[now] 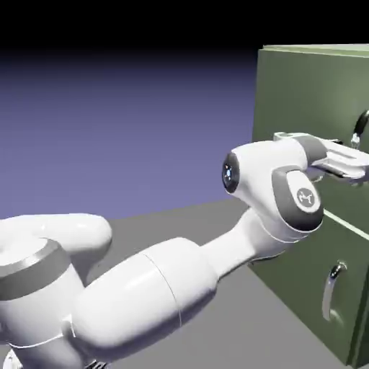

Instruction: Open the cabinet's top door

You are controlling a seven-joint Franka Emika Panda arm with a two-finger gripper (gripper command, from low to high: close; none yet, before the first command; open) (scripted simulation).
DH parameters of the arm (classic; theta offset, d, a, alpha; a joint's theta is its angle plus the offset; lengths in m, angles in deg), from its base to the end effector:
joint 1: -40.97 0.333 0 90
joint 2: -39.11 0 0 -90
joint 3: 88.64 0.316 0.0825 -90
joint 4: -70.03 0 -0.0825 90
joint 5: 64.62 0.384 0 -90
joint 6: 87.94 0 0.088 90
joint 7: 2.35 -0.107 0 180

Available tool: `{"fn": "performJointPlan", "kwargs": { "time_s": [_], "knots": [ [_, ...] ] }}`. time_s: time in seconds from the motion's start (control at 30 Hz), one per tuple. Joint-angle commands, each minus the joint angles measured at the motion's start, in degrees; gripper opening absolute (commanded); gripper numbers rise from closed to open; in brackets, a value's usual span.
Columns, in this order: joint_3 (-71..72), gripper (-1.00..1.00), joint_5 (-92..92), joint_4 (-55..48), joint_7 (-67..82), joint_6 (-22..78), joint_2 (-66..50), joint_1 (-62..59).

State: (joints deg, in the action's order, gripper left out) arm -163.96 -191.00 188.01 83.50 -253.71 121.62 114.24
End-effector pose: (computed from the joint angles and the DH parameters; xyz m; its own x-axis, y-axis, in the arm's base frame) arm 0.4753 -0.2407 0.5334 -0.0305 0.7064 -0.7072 -0.0304 0.7065 0.7071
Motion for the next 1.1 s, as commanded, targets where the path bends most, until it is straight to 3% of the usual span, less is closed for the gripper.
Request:
{"fn": "performJointPlan", "kwargs": {
  "time_s": [0.0,0.5,0.77,1.07],
  "knots": [
    [1.01,-1.0,-1.86,2.05,-1.64,1.97,0.98,-1.49],
    [15.29,-1.0,-11.6,33.23,-20.46,28.99,7.35,-25.11],
    [30.12,-1.0,-2.94,48.4,-27.2,45.03,9.67,-35.46],
    [48.81,-1.0,12.14,55.84,-32.01,59.14,10.44,-36.96]
  ]
}}
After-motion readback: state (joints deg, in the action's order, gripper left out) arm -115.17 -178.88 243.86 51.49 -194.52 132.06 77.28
